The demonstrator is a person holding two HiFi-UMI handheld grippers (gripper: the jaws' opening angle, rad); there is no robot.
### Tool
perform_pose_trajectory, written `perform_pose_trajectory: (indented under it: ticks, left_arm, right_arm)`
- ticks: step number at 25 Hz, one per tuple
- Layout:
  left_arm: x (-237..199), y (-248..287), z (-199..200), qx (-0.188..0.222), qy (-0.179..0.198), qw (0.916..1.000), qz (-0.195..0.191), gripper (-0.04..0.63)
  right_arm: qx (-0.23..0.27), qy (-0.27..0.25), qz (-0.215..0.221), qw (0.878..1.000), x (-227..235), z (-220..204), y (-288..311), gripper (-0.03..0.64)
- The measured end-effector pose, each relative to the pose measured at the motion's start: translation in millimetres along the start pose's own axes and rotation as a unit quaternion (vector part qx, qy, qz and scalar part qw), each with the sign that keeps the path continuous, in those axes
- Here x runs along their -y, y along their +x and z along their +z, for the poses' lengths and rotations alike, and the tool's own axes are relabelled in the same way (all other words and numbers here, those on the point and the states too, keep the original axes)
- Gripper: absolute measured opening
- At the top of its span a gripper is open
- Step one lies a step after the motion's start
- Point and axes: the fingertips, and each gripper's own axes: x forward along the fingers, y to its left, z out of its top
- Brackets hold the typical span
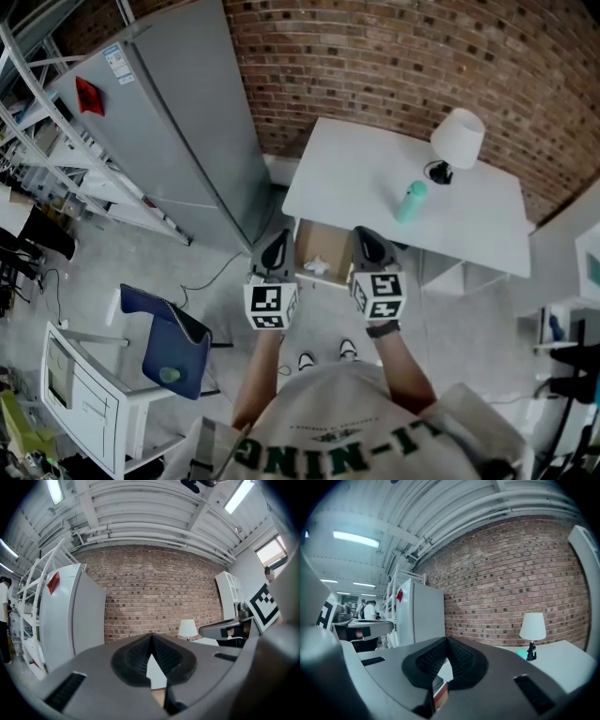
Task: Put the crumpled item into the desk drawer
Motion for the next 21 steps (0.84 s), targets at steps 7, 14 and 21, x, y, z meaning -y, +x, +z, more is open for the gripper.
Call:
perform_pose_trajectory:
  ticks: [7, 14, 21]
  left_arm:
    - [1, -7, 0, 0.0, 0.004, 0.9999, 0.009, -0.002]
    - [-4, -11, 4, 0.007, -0.003, 0.9999, 0.012, -0.002]
    - [-18, -15, -9, -0.002, 0.005, 1.0, 0.004, 0.0]
  right_arm:
    - [0.016, -0.002, -0.01, 1.0, 4, 5, 0, 0.005]
    - [0.024, -0.006, -0.006, 1.0, -2, 11, -3, 0.005]
    - [0.028, 0.009, -0.005, 1.0, -16, 4, -2, 0.005]
